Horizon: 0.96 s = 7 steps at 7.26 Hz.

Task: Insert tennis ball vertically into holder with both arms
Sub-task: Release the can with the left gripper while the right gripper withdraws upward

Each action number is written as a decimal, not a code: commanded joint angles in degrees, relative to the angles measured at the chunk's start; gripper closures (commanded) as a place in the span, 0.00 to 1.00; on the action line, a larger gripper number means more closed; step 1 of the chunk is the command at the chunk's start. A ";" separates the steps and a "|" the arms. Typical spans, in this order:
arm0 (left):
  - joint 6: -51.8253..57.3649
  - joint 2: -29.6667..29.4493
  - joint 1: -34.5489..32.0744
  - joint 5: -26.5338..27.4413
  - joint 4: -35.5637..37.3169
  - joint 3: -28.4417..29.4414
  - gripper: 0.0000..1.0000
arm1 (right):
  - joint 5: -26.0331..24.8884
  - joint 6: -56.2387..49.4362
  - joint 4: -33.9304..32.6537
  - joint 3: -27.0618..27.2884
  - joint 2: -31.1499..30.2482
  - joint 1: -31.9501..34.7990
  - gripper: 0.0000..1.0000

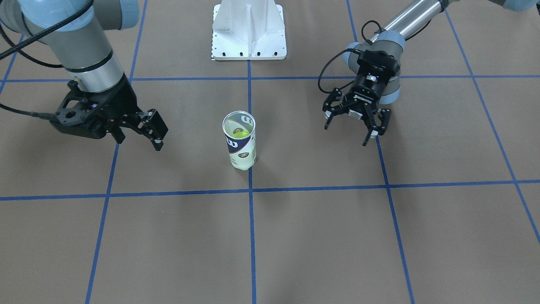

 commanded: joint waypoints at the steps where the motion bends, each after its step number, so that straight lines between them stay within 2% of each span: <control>1: -8.30 0.74 -5.07 -0.43 8.83 0.13 0.04 | -0.09 -4.74 -0.10 -0.35 -1.99 1.96 0.01; 3: -10.33 0.75 -7.36 -1.13 20.94 0.13 0.04 | 0.00 -9.22 -0.10 -0.61 -3.92 3.63 0.01; 5: -11.05 0.92 -12.26 -7.87 34.38 0.13 0.08 | 0.00 -12.57 -0.10 -1.66 -4.45 4.68 0.01; 6: -13.40 0.83 -16.29 -14.87 42.80 -0.13 0.09 | 0.26 -14.67 -0.10 -2.71 -5.33 5.38 0.01; 7: -17.51 0.75 -20.16 -24.86 49.15 -0.39 0.09 | 1.74 -17.56 -0.01 -3.59 -6.38 6.52 0.01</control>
